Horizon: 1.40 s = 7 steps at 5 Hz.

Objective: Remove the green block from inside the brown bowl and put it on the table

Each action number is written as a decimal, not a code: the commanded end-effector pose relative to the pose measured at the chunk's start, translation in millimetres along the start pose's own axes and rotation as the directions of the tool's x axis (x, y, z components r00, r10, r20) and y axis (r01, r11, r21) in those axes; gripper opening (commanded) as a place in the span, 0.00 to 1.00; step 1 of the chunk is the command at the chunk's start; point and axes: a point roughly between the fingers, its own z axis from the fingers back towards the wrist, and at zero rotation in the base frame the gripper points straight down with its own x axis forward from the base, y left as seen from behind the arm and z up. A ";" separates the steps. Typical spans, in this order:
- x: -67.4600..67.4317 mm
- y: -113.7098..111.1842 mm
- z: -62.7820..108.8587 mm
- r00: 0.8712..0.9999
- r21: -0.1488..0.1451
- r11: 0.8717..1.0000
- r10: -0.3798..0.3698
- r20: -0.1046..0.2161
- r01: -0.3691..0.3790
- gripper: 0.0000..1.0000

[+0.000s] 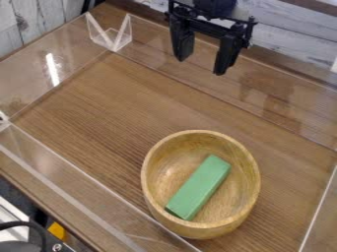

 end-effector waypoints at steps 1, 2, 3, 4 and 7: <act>-17.1 -6.5 -2.3 1.000 -0.007 1.000 -0.025 -0.014 0.025 1.00; -44.7 -17.8 -2.7 0.997 -0.020 0.997 -0.070 -0.026 0.070 1.00; -51.1 -21.2 -4.7 0.996 -0.022 0.997 -0.080 -0.032 0.080 1.00; -60.0 -26.7 -5.8 0.995 -0.025 0.995 -0.096 -0.035 0.095 1.00; -87.8 -48.3 -11.6 0.989 -0.028 0.990 -0.142 -0.033 0.142 1.00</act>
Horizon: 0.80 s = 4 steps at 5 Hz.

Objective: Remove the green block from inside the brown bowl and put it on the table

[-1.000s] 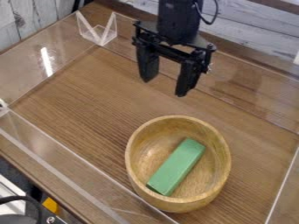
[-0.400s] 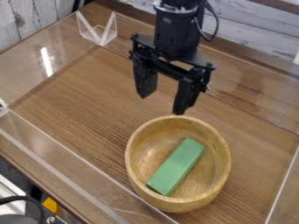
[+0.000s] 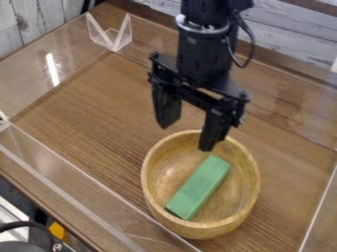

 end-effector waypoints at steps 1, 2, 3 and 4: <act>-6.0 -11.6 -0.4 0.999 0.004 1.000 -0.020 0.046 0.020 1.00; -8.8 -18.3 -8.7 0.998 0.009 0.999 -0.033 0.053 0.033 1.00; -8.1 -21.7 -18.2 0.997 0.008 0.999 -0.037 0.063 0.037 1.00; -5.4 -23.8 -25.6 0.996 0.012 0.999 -0.043 0.076 0.042 1.00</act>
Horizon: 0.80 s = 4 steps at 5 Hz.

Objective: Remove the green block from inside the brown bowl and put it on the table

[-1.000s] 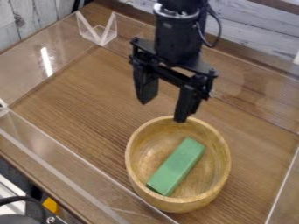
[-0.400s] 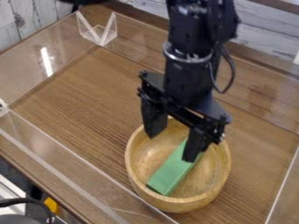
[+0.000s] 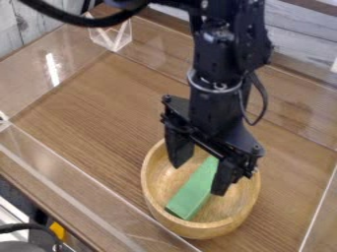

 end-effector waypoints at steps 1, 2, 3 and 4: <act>6.3 0.1 -3.4 1.000 0.003 1.000 -0.008 0.023 0.008 1.00; 10.3 0.8 -11.5 1.000 0.000 1.000 -0.010 0.027 0.010 1.00; 12.3 1.7 -17.7 0.999 -0.004 1.000 -0.011 0.031 0.012 1.00; 13.2 1.8 -21.2 0.999 -0.006 1.000 -0.012 0.041 0.012 1.00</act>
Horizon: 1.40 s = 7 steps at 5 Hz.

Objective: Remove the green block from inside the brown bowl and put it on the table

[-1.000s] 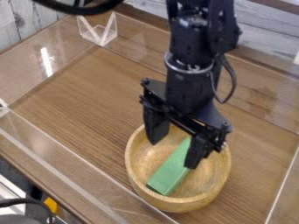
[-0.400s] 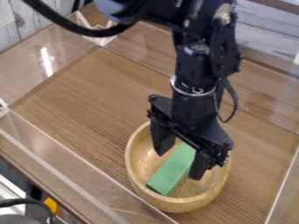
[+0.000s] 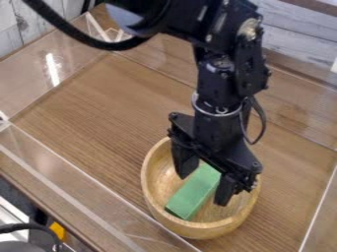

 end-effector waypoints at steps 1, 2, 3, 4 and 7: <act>3.5 0.7 1.0 1.000 -0.003 1.000 0.007 0.022 -0.007 1.00; 4.3 1.0 -0.8 1.000 -0.006 1.000 0.007 0.028 -0.006 1.00; 4.9 1.6 -2.8 1.000 -0.009 1.000 0.008 0.028 -0.007 1.00; 4.7 2.2 -3.4 1.000 -0.013 1.000 0.009 0.030 -0.008 1.00; 4.6 4.7 -12.2 1.000 0.001 1.000 0.019 0.022 -0.019 1.00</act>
